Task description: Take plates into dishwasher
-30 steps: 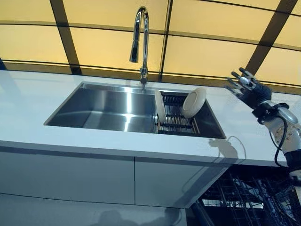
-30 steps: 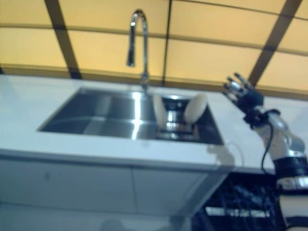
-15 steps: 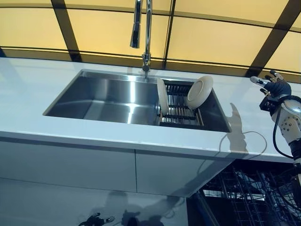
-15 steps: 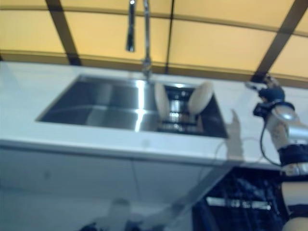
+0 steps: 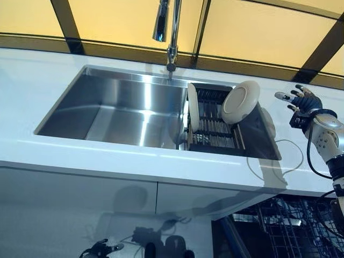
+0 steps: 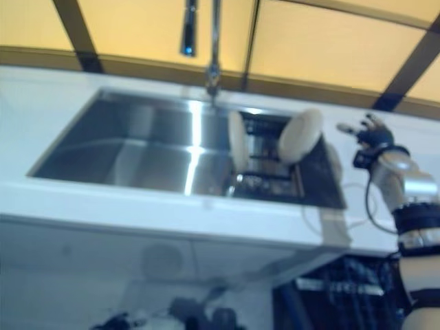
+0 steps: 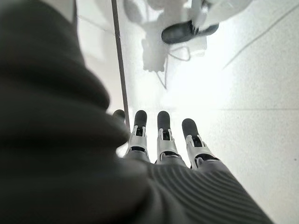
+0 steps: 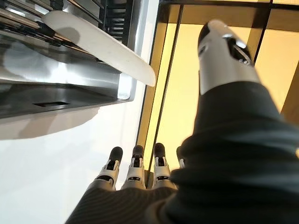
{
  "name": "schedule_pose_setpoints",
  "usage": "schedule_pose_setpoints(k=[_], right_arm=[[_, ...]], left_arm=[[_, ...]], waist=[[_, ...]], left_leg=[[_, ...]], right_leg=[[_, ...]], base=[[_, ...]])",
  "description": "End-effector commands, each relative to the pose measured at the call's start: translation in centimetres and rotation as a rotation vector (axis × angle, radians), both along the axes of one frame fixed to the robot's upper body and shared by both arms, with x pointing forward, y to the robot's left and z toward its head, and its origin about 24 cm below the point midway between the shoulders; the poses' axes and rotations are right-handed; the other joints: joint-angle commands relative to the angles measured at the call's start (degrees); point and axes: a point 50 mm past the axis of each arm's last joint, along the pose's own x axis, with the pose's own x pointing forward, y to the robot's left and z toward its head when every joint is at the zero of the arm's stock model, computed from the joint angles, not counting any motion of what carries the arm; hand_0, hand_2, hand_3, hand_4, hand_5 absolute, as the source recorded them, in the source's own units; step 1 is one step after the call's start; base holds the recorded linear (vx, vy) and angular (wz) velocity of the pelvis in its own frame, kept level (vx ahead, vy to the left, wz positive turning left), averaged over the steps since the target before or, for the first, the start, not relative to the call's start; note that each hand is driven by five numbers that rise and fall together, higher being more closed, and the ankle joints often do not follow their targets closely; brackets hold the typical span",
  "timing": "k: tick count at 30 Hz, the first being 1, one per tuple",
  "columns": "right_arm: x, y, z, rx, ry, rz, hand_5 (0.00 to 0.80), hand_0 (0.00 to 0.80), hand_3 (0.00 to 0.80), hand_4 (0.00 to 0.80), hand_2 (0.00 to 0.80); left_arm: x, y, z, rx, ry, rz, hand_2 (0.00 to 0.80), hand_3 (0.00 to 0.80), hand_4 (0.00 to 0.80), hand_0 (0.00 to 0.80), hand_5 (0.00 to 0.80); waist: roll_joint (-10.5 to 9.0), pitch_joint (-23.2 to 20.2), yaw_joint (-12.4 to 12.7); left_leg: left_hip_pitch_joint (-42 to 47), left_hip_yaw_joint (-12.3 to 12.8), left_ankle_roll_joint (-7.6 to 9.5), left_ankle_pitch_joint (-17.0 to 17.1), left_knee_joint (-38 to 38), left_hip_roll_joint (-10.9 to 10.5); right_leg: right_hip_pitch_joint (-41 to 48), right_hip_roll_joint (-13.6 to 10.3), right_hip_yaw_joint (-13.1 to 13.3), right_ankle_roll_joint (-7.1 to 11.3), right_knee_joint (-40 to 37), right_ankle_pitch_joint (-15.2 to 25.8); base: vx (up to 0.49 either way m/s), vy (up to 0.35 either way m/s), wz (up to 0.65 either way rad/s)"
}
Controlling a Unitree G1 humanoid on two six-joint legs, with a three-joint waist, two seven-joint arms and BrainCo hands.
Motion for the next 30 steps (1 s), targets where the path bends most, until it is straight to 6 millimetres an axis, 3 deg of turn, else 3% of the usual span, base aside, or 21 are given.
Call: schedule_pose_setpoints(k=[1,3,9,14,30], right_arm=[[0.1,-0.3,4.6,-0.083,-0.116,-0.04,0.0,0.0,0.0,0.0,0.0],[0.2,-0.5,4.4,-0.105,-0.098,-0.066,0.0,0.0,0.0,0.0,0.0],[0.1,-0.4,4.7,-0.142,-0.081,-0.128,0.0,0.0,0.0,0.0,0.0],[0.2,-0.4,5.2,-0.135,-0.091,-0.135,0.0,0.0,0.0,0.0,0.0],[0.7,1.7,7.5,0.006,-0.185,-0.059,0.0,0.0,0.0,0.0,0.0]], left_arm=[[1.1,-2.4,-0.4,-0.052,-0.035,-0.1,0.0,0.0,0.0,0.0,0.0],[0.4,-3.1,-0.8,-0.037,-0.023,-0.115,0.0,0.0,0.0,0.0,0.0],[-0.5,-2.3,-0.9,-0.038,0.001,-0.072,0.0,0.0,0.0,0.0,0.0],[-1.4,-2.8,-1.4,-0.06,0.018,-0.09,0.0,0.0,0.0,0.0,0.0],[-1.8,-3.7,-1.7,-0.099,0.008,-0.053,0.0,0.0,0.0,0.0,0.0]], waist=[[0.17,-2.5,1.3],[0.24,-3.1,1.3],[1.01,-3.6,0.8],[1.55,-3.4,0.4],[2.77,-1.3,0.4]], left_leg=[[-1.0,-1.4,-0.03,-3.4,-0.2,0.0],[-1.2,-1.8,-0.39,-3.7,-0.2,-0.2],[-0.9,-1.3,-0.69,-4.4,-0.2,-0.4],[-0.7,-0.7,-0.71,-4.9,-0.2,-0.3],[-3.3,-1.2,-1.5,-4.4,-0.2,0.1]], right_leg=[[3.1,2.8,-0.6,-1.17,-3.5,2.5],[4.1,2.9,-0.8,-1.15,-4.7,2.5],[4.7,2.4,-1.6,-1.03,-4.8,1.9],[4.3,2.1,-1.2,-0.89,-4.8,1.9],[2.1,1.9,-1.2,-1.24,-4.8,1.8]], base=[[0.084,-0.073,0.14],[0.094,-0.038,0.12],[0.054,-0.001,-0.01],[0.013,-0.003,0.0],[0.002,-0.001,0.0]])
